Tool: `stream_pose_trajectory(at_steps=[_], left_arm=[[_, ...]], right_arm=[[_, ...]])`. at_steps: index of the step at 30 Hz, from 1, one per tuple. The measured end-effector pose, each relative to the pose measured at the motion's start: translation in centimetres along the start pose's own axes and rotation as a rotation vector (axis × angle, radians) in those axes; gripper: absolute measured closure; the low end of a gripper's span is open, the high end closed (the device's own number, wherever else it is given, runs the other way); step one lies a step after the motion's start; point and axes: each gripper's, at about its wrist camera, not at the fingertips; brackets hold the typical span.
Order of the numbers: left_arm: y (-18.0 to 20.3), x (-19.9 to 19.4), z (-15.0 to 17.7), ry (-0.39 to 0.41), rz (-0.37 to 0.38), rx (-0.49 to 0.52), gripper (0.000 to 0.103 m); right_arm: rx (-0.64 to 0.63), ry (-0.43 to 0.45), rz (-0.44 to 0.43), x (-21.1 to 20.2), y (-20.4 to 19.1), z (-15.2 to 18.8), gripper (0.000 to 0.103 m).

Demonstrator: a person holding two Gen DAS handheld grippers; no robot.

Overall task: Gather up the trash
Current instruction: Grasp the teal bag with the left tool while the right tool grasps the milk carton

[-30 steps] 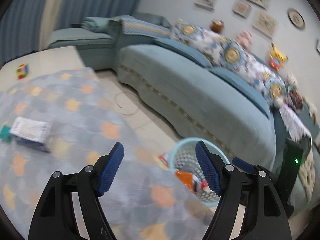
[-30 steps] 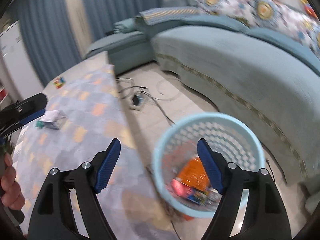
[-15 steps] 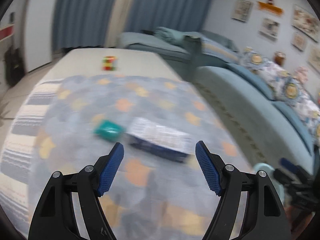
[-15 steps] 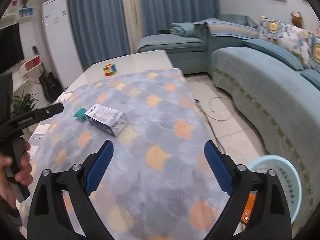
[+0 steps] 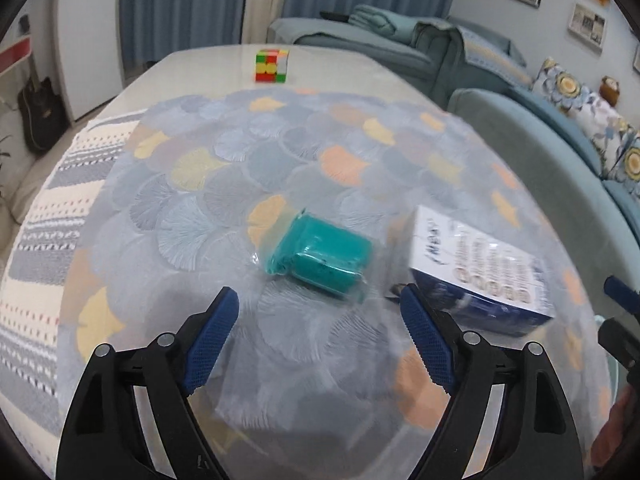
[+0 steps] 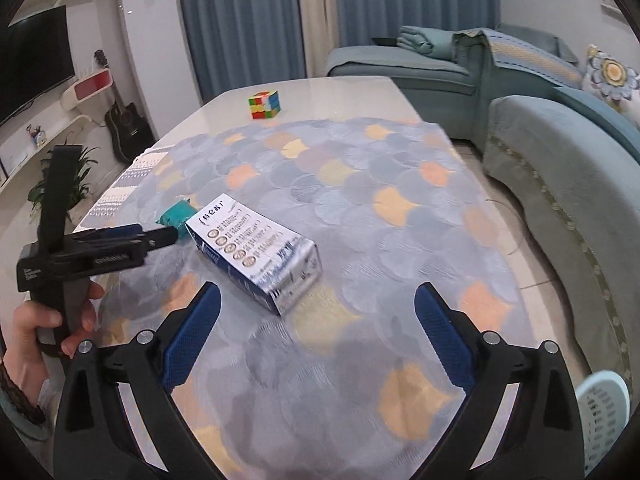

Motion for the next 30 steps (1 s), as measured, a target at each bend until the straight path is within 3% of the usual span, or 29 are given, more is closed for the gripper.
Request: stream_pose_trajectory(at_steps=[9, 13, 17, 25, 30], left_arm=[[-0.3, 2.2, -1.3, -0.019, 0.035, -0.004, 0.027], [0.1, 2.2, -1.1, -0.013, 0.025, 0.023, 0.048], [0.1, 1.8, -0.9, -0.001, 0.034, 0.019, 0.052], [-2.8, 0.1, -0.7, 0.061, 0.067, -0.125, 0.052], [-4.0, -0.8, -0.7, 0.102, 0.035, -0.169, 0.052]], right_arm=[[-0.059, -0.02, -0.078, 4.5, -1.3, -2.8, 0.01], [-0.066, -0.057, -0.113, 7.0, -1.8, -3.5, 0.01], [-0.057, -0.119, -0.164, 8.9, -2.2, -3.3, 0.01], [-0.107, -0.167, -0.289, 6.7, -5.2, -0.9, 0.01], [-0.139, -0.167, -0.296, 6.1, -8.0, -0.2, 0.01]])
Point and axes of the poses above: each gripper's, at about its wrist camera, not at the fingertips, and x roughly the way its jaws point, y to its right, z to its underside, and after that the axes turned 2 degrees about y, right-handed
